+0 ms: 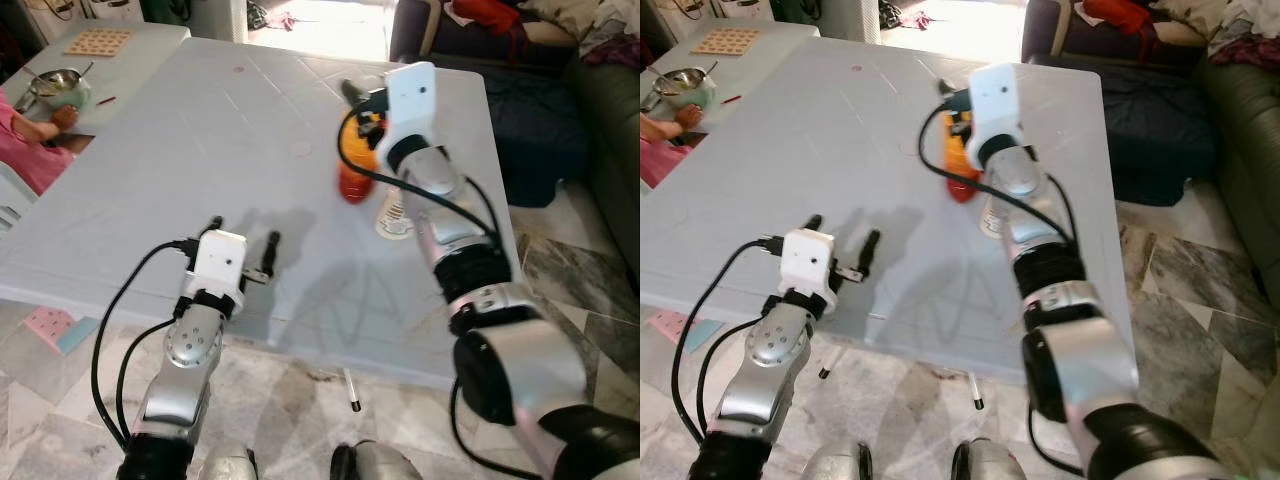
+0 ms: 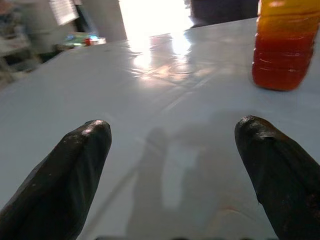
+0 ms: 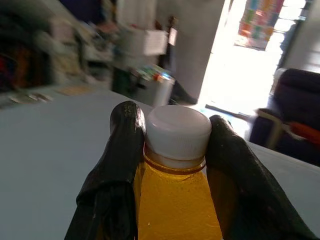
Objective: Restocking fridge
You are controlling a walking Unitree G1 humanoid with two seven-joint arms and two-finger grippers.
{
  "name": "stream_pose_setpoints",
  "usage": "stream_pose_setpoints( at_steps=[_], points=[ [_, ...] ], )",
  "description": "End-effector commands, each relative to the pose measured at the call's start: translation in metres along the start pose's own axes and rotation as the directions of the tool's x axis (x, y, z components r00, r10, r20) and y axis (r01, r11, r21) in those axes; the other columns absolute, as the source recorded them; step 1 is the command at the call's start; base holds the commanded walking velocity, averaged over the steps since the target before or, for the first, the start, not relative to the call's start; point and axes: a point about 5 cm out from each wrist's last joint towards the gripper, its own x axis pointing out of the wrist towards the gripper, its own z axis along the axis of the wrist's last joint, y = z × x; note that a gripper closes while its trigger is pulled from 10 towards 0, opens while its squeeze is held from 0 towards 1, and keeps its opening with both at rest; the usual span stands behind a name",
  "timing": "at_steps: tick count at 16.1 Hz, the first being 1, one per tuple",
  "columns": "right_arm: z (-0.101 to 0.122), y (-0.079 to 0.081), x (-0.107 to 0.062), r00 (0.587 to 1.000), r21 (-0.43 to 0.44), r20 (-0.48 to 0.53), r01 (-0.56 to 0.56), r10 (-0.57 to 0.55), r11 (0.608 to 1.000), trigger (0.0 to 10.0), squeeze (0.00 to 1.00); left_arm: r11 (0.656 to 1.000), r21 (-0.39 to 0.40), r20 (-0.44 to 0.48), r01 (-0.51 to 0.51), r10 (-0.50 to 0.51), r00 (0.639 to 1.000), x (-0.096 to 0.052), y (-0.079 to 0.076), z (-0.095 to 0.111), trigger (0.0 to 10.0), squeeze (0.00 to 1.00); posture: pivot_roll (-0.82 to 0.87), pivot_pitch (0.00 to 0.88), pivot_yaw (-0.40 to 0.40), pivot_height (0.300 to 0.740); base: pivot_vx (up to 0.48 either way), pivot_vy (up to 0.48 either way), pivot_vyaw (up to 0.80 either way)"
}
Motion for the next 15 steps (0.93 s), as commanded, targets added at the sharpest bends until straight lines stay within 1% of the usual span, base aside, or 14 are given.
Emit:
stream_pose_setpoints(
  at_steps=[1,2,4,5,9,10,13,15],
  points=[
    [0.017,0.011,0.000,0.992,0.003,0.109,-0.060,0.060,0.998,2.1,0.00,0.999,0.012,-0.027,-0.047,0.048,0.999,0.001,0.003,-0.003,10.0,0.00,0.11,0.038,-0.069,0.740,0.000,0.000,0.00],
    [0.018,0.017,-0.003,0.987,0.023,0.143,-0.079,0.075,0.997,10.0,0.00,0.997,0.018,-0.031,-0.075,0.076,0.997,0.001,0.005,-0.004,10.0,0.00,0.11,0.034,-0.071,0.740,0.000,0.000,0.00],
    [0.020,0.027,-0.016,0.974,0.036,0.202,-0.110,0.100,0.993,10.0,0.00,0.994,0.007,-0.047,-0.110,0.110,0.993,0.001,0.010,-0.007,10.0,0.00,0.11,0.027,-0.072,0.740,0.000,0.000,0.00],
    [0.019,0.028,-0.018,0.973,0.039,0.210,-0.110,0.100,0.993,10.0,0.00,0.993,0.012,-0.051,-0.115,0.116,0.992,0.001,0.011,-0.008,10.0,0.00,0.11,0.023,-0.071,0.740,0.000,0.000,0.00],
    [0.012,0.033,-0.032,0.973,0.042,0.214,-0.095,0.084,0.995,10.0,0.00,0.990,0.033,-0.047,-0.140,0.142,0.989,0.005,0.014,-0.008,10.0,0.00,0.11,0.007,-0.061,0.740,0.000,0.480,0.00],
    [0.010,0.033,-0.035,0.975,0.044,0.208,-0.088,0.077,0.995,10.0,0.00,0.987,0.044,-0.038,-0.157,0.159,0.987,0.006,0.016,-0.007,10.0,0.00,0.11,0.002,-0.059,0.740,0.000,0.480,0.00],
    [0.010,0.031,-0.040,0.976,0.031,0.210,-0.072,0.064,0.997,10.0,0.00,0.967,0.058,-0.017,-0.249,0.250,0.968,0.007,0.028,-0.003,10.0,0.00,0.11,0.000,-0.057,0.740,0.000,0.480,0.00],
    [0.011,0.031,-0.041,0.975,0.027,0.212,-0.068,0.061,0.997,10.0,0.00,0.961,0.062,-0.013,-0.271,0.272,0.962,0.005,0.030,-0.003,10.0,0.00,0.11,0.000,-0.058,0.740,0.000,0.480,0.00]
  ],
)
